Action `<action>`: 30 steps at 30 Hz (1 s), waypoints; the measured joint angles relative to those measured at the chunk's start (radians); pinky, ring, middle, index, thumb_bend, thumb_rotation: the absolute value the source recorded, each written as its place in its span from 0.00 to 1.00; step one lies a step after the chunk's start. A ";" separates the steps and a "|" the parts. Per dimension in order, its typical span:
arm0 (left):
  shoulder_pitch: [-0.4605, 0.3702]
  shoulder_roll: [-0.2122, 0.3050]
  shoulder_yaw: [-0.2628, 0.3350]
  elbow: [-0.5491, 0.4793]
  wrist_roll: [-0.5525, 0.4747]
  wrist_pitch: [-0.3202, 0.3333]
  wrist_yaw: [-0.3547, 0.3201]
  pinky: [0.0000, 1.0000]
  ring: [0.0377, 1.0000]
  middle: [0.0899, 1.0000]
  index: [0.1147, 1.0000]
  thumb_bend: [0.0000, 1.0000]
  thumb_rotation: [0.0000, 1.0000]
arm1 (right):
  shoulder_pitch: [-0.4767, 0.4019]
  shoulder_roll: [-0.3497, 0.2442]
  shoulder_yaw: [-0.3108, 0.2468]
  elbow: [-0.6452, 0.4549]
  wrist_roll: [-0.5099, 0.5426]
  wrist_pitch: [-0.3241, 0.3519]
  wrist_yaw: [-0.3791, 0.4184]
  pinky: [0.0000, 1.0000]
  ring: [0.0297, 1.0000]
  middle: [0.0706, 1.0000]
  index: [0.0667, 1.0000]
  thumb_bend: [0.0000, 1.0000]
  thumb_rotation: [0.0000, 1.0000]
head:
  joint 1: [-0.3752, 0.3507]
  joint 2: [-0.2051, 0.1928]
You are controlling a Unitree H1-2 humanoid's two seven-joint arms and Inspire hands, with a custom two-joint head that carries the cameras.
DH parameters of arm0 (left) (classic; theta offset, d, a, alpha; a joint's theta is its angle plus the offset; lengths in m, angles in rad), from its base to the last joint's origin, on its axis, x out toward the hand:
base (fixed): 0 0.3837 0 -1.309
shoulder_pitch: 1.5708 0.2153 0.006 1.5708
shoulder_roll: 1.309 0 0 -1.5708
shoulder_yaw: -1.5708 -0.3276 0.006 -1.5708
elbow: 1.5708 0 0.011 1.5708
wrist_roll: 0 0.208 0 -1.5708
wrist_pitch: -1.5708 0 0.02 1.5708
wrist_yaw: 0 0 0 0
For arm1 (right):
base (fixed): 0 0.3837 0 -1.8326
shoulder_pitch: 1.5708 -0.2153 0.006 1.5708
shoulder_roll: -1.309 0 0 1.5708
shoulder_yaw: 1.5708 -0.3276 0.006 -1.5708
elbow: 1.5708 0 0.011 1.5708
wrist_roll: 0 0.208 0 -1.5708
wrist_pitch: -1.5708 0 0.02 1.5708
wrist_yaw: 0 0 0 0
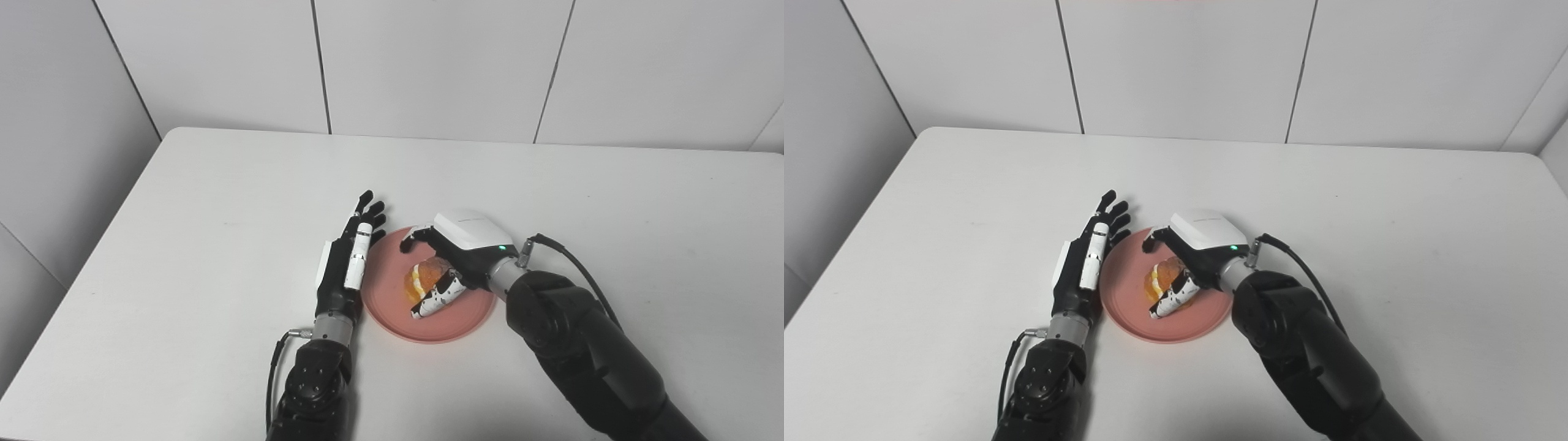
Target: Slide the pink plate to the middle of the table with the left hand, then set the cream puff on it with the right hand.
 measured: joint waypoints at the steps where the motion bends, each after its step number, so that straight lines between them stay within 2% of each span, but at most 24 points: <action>1: 0.000 0.000 0.000 0.000 0.000 0.001 0.000 0.87 0.89 0.90 0.91 0.36 0.98 | 0.000 0.000 -0.001 -0.001 -0.001 0.000 0.002 0.45 0.66 0.87 0.88 0.77 0.32 | -0.003 0.000; 9: 0.000 0.000 0.000 -0.004 0.000 0.012 0.000 0.89 0.88 0.90 0.91 0.37 0.97 | 0.001 -0.006 -0.005 -0.020 -0.005 -0.001 0.026 0.50 0.68 0.86 0.90 0.83 0.35 | -0.008 -0.003; 16: 0.000 0.001 0.001 -0.003 -0.001 0.012 -0.001 0.90 0.90 0.91 0.90 0.37 1.00 | 0.003 -0.011 -0.036 -0.049 0.023 -0.027 0.021 0.50 0.70 0.88 0.95 0.87 0.47 | -0.017 -0.008; 18: 0.000 0.001 0.001 -0.002 -0.001 0.012 -0.001 0.90 0.91 0.91 0.90 0.38 1.00 | 0.005 -0.012 -0.058 -0.055 0.043 -0.032 0.019 0.51 0.72 0.89 0.97 0.89 0.50 | -0.020 -0.009; 22: -0.001 0.001 0.002 -0.001 -0.003 0.011 -0.003 0.90 0.93 0.91 0.90 0.38 0.98 | 0.007 -0.021 -0.090 -0.064 0.079 -0.051 0.014 0.59 0.79 0.94 1.00 0.95 0.62 | -0.029 -0.014; 25: -0.001 0.001 0.005 0.001 -0.012 0.008 -0.008 0.89 0.92 0.91 0.90 0.40 0.95 | 0.011 -0.027 -0.122 -0.066 0.114 -0.083 -0.007 0.63 0.83 0.95 1.00 0.96 0.65 | -0.032 -0.014; 29: -0.001 0.002 0.006 0.001 -0.019 0.008 -0.016 0.88 0.89 0.91 0.90 0.42 0.92 | 0.025 -0.025 -0.184 -0.079 0.172 -0.096 -0.047 0.61 0.84 0.96 1.00 0.95 0.66 | -0.038 -0.017; 30: -0.001 0.002 0.005 0.001 -0.019 0.008 -0.018 0.88 0.90 0.91 0.91 0.42 0.92 | 0.034 -0.023 -0.210 -0.085 0.197 -0.102 -0.063 0.65 0.86 0.96 1.00 0.93 0.67 | -0.043 -0.018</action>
